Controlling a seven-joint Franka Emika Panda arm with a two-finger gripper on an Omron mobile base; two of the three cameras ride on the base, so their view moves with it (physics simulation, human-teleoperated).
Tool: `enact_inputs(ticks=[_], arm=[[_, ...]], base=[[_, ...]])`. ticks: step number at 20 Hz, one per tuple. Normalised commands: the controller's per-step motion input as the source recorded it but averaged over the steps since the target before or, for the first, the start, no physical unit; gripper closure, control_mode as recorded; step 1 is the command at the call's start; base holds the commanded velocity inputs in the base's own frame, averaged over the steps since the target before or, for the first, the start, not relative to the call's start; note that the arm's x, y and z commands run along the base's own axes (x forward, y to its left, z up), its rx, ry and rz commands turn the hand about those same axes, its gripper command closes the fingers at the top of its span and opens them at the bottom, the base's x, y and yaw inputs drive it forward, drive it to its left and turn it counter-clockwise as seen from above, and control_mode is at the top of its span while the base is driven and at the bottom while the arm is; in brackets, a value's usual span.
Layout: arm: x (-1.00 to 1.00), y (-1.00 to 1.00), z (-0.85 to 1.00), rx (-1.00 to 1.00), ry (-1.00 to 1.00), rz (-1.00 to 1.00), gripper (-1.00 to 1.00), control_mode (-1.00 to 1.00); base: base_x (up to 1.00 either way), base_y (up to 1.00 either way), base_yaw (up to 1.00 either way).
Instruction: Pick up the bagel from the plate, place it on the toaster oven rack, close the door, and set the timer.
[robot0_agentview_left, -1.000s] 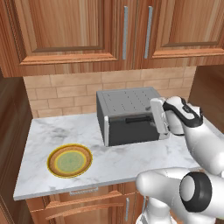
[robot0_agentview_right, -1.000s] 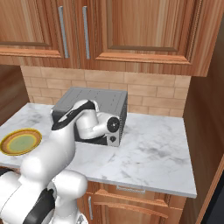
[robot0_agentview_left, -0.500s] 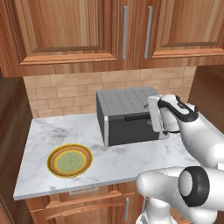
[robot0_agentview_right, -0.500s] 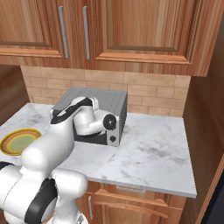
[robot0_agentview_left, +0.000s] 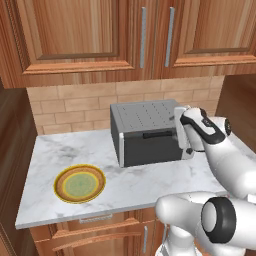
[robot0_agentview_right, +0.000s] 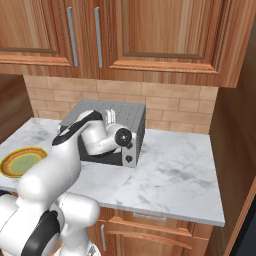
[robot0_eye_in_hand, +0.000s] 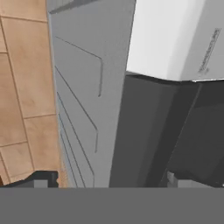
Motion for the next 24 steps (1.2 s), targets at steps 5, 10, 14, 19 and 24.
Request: enact_inputs(ticks=[5,10,14,19,24], arm=[[-0.02,-0.53,0.44,-0.04,0.06,-0.02,-1.0,-1.0],[-0.6,-0.47,0.14,-0.09,0.1,0.03,-1.0,-1.0],[-0.9,-0.18,0.0,-0.23,0.06,0.22,-1.0,-1.0],[-0.64,-0.01,0.02,-0.29,0.0,0.39,-1.0,-1.0],[-0.13,-0.09,0.12,-0.29,0.0,0.37,-1.0,-1.0]], base=[[0.0,0.0,0.0],[0.0,0.0,0.0],[0.0,0.0,0.0],[0.0,0.0,0.0],[0.0,0.0,0.0]])
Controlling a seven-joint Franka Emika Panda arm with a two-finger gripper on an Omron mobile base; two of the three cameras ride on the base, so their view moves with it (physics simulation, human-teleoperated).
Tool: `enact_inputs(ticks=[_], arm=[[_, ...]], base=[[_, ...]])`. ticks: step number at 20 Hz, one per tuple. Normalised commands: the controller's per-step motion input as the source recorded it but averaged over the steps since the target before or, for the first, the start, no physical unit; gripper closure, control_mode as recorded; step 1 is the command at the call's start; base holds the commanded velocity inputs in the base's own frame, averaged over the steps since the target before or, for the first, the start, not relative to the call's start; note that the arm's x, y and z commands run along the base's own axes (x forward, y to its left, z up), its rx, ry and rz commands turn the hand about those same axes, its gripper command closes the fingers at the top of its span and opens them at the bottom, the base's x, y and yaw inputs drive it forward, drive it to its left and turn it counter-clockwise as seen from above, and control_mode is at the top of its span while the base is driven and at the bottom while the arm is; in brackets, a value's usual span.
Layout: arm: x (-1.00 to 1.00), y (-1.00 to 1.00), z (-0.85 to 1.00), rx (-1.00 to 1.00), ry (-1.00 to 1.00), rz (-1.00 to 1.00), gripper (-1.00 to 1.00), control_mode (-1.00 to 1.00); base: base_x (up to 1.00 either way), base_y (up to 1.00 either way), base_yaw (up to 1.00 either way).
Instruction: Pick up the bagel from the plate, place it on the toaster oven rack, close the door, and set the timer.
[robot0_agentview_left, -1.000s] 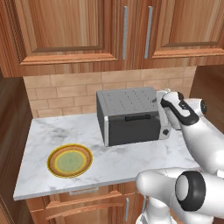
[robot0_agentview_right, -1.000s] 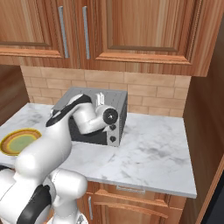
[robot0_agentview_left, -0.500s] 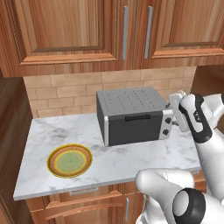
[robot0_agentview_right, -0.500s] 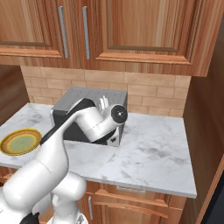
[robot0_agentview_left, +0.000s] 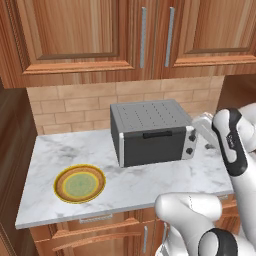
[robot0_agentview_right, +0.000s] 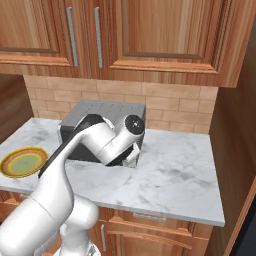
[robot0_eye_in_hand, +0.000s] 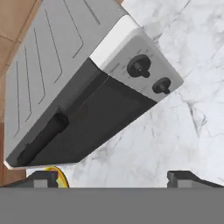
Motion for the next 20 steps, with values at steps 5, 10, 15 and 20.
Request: enact_inputs(ticks=[5,10,15,20], arm=[[0.0,-0.02,-0.01,-0.27,0.0,0.21,-1.0,-1.0],[0.0,0.0,-0.26,-0.15,-0.02,0.02,-1.0,-1.0],[0.0,0.0,-0.41,-0.11,-0.09,0.0,-1.0,-1.0],[0.01,0.0,-0.31,-0.09,-0.07,0.0,-1.0,-1.0]], base=[[0.0,0.0,0.0],[0.0,0.0,0.0],[0.0,0.0,0.0],[0.0,0.0,0.0]])
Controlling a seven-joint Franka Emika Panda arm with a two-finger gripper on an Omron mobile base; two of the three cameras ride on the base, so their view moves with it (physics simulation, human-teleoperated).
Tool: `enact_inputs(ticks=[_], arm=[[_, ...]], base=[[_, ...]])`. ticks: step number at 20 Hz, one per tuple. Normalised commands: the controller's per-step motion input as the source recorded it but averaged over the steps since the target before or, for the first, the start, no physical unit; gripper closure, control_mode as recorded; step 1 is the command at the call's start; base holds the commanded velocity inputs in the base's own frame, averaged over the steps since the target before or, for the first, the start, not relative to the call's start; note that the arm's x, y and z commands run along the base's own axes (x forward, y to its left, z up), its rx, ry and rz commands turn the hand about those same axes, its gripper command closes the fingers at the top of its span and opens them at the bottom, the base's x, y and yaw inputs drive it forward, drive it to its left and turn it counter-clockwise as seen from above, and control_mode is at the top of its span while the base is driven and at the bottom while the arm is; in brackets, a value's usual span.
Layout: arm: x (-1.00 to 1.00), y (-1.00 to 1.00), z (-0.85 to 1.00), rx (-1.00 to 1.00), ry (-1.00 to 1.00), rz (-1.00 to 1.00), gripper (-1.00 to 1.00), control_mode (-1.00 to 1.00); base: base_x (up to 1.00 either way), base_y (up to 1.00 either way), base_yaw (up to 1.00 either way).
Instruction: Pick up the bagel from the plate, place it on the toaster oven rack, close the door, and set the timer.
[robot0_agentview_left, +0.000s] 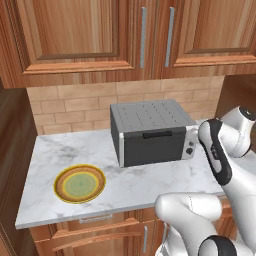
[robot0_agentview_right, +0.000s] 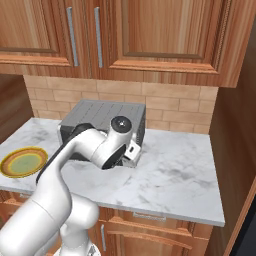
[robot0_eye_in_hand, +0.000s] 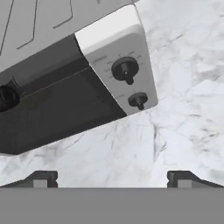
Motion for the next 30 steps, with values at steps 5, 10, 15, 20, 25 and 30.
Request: enact_inputs(ticks=[5,10,15,20,25,30], arm=[[0.1,-0.08,-0.17,-0.18,-0.01,0.01,-1.0,-1.0],[0.1,-0.15,-0.08,-0.19,0.0,0.06,-1.0,-1.0],[0.02,-0.13,-0.05,-0.12,0.0,0.13,-1.0,-1.0],[0.15,-0.04,-0.1,-0.05,0.01,0.16,-1.0,-1.0],[0.34,0.0,-0.05,0.0,0.05,0.1,-1.0,-1.0],[0.28,-0.01,-0.1,0.0,0.07,0.03,-1.0,-1.0]], base=[[0.0,0.0,0.0],[0.0,0.0,0.0],[0.0,0.0,0.0],[0.0,0.0,0.0],[0.0,0.0,0.0],[0.0,0.0,0.0]])
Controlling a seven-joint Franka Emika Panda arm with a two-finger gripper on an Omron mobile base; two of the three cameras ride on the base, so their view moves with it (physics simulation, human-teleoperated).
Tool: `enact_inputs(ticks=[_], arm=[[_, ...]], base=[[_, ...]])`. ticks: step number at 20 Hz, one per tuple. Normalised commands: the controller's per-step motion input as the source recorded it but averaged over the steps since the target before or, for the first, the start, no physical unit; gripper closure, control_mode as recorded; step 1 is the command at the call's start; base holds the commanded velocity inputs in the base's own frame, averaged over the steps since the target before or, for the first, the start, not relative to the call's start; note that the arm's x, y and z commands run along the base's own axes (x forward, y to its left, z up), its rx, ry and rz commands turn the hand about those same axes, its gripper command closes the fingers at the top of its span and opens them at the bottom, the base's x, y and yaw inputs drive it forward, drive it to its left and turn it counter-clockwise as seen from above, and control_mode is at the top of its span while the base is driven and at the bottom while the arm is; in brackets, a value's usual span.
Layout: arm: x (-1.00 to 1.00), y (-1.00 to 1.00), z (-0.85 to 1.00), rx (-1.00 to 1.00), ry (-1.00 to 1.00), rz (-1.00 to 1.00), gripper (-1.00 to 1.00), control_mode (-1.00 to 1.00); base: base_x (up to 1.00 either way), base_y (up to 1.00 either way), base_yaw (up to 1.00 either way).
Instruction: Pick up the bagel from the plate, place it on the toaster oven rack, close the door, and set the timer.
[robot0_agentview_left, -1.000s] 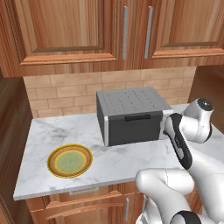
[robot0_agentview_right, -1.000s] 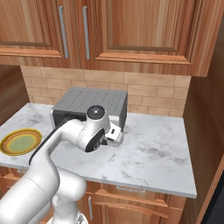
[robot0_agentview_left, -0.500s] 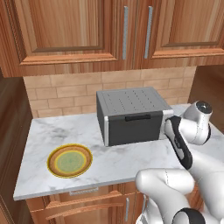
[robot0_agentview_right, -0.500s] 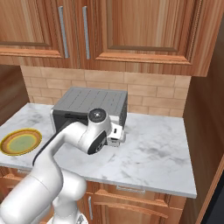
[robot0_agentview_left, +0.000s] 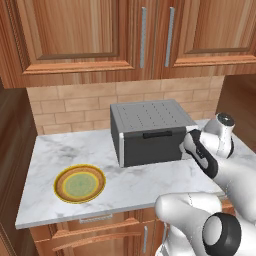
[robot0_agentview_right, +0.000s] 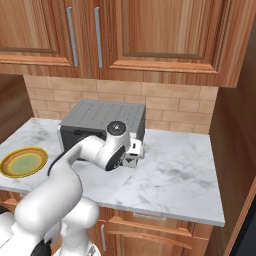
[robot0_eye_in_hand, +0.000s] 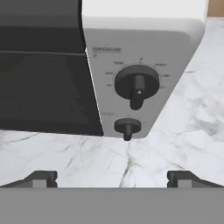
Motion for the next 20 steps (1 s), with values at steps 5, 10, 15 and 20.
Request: enact_inputs(ticks=[5,10,15,20], arm=[[0.12,-0.05,-0.18,-0.01,0.08,0.0,-1.0,-1.0],[0.07,-0.09,-0.22,0.0,0.07,0.0,-1.0,-1.0],[0.01,-0.09,-0.28,0.0,0.01,0.0,-1.0,-1.0],[0.04,-0.09,-0.2,0.0,0.0,0.0,-1.0,-1.0]], base=[[0.0,0.0,0.0],[0.0,0.0,0.0],[0.0,0.0,0.0],[0.0,0.0,0.0]])
